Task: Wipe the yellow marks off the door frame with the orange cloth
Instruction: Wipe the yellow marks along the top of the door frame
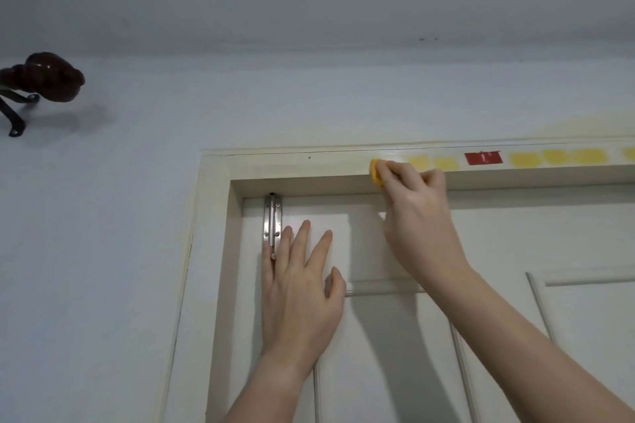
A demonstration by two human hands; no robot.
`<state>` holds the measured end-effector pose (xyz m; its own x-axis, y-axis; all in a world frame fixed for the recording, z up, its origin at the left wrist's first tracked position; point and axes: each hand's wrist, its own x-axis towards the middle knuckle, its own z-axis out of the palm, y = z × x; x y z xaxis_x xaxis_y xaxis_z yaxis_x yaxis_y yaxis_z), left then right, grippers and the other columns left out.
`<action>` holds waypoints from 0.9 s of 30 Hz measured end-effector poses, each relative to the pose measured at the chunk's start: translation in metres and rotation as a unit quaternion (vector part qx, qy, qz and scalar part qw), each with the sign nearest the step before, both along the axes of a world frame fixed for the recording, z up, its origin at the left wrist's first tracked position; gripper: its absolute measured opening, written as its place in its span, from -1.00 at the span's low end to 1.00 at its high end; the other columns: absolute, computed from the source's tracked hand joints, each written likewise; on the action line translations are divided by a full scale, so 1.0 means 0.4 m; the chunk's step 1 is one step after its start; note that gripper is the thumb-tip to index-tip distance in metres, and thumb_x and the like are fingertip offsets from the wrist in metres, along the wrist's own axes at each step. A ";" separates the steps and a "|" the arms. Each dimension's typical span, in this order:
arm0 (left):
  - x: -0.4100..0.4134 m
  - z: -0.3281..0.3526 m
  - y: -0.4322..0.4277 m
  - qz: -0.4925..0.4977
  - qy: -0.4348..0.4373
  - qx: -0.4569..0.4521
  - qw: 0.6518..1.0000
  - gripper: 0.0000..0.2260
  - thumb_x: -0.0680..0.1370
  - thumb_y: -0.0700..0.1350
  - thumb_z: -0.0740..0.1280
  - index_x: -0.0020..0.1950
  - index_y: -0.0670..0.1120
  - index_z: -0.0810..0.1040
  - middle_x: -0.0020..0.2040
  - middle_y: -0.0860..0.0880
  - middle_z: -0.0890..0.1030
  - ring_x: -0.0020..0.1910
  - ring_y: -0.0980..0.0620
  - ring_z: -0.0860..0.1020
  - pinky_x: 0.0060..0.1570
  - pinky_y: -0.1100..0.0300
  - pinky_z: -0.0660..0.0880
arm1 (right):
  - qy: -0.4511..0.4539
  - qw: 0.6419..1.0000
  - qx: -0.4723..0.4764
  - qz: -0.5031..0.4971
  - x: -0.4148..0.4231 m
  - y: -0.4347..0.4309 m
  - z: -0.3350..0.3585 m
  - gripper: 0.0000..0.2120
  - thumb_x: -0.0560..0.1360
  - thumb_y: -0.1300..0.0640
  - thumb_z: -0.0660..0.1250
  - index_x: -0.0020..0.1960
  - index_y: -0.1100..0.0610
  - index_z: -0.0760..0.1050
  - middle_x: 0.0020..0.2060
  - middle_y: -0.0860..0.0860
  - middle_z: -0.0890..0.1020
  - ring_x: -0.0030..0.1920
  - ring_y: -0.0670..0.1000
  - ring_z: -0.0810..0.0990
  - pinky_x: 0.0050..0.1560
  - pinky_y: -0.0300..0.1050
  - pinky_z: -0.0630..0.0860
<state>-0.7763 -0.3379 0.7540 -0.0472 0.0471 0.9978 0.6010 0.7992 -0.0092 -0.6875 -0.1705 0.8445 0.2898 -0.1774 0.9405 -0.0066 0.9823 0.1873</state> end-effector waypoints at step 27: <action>-0.001 0.007 0.149 0.028 0.017 0.020 0.999 -0.43 0.70 0.15 0.03 0.75 0.18 0.18 0.77 0.01 0.14 0.77 -0.05 0.03 0.73 -0.15 -0.15 | 0.019 0.997 -0.080 -0.011 0.044 0.162 0.006 -0.47 0.43 0.46 0.26 0.35 0.17 0.55 0.15 0.08 0.60 -0.07 0.12 0.24 0.02 -0.02 0.30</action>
